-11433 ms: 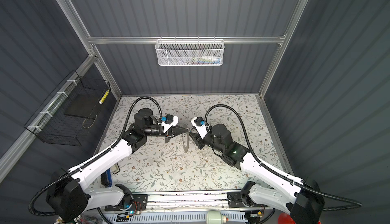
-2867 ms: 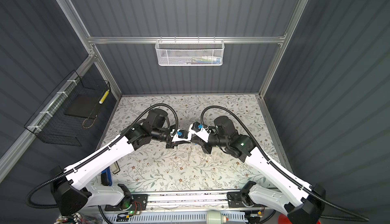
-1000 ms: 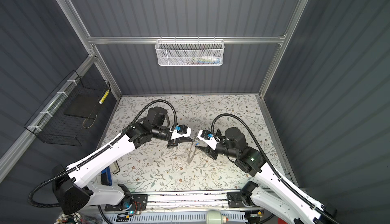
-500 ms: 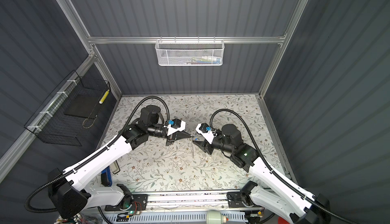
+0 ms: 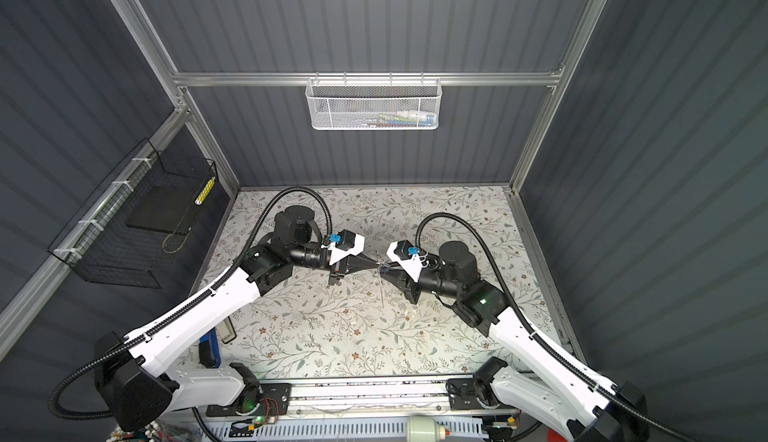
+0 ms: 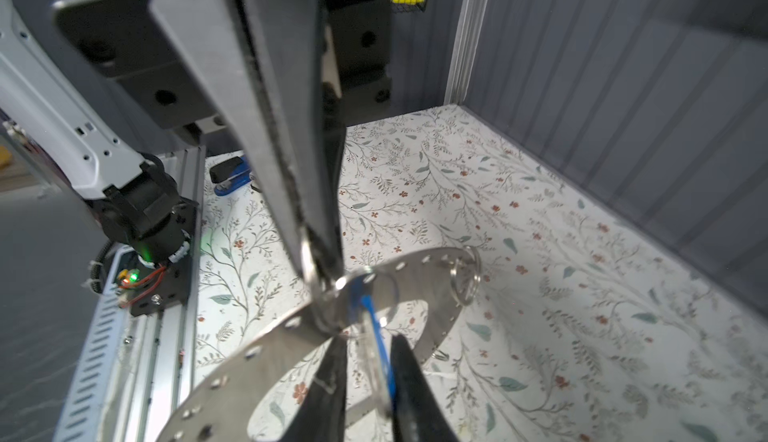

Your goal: Put the keys on the keyring

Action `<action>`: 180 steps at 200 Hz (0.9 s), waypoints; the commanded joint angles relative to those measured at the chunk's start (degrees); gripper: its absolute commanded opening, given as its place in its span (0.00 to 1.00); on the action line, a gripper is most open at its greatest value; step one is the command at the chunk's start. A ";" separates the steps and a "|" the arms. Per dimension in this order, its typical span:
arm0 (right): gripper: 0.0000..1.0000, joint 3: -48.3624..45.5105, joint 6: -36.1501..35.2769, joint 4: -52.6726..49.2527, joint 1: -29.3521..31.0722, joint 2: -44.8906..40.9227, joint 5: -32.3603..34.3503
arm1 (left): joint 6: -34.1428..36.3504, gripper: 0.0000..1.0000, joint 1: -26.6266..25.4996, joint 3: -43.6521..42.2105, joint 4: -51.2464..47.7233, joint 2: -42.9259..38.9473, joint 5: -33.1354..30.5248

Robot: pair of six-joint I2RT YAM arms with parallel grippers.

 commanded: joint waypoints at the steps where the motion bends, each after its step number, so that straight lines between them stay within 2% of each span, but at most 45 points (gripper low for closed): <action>1: 0.09 0.30 -0.95 -0.56 -0.21 -1.42 -1.47 | -2.64 0.00 0.39 -1.17 4.14 -1.99 -0.54; 36: 0.00 1.17 -2.05 -3.38 -0.48 -1.78 0.75 | -5.36 0.00 0.60 -1.75 7.66 -2.40 -2.14; 66: 0.00 2.36 -3.56 -6.75 -0.52 -1.20 4.28 | -9.09 0.00 0.75 -2.87 13.03 -2.76 -4.39; 100: 0.00 3.65 -3.77 -7.88 -0.48 0.42 4.61 | -14.83 0.00 0.77 -5.09 22.20 -2.20 -5.91; 123: 0.00 4.95 -3.34 -7.55 -0.42 2.18 4.35 | -17.80 0.00 0.74 -6.48 27.22 -1.10 -5.97; 180: 0.00 6.54 -1.42 -4.89 -0.17 5.48 7.84 | -26.57 0.00 0.66 -12.51 45.44 0.93 -11.92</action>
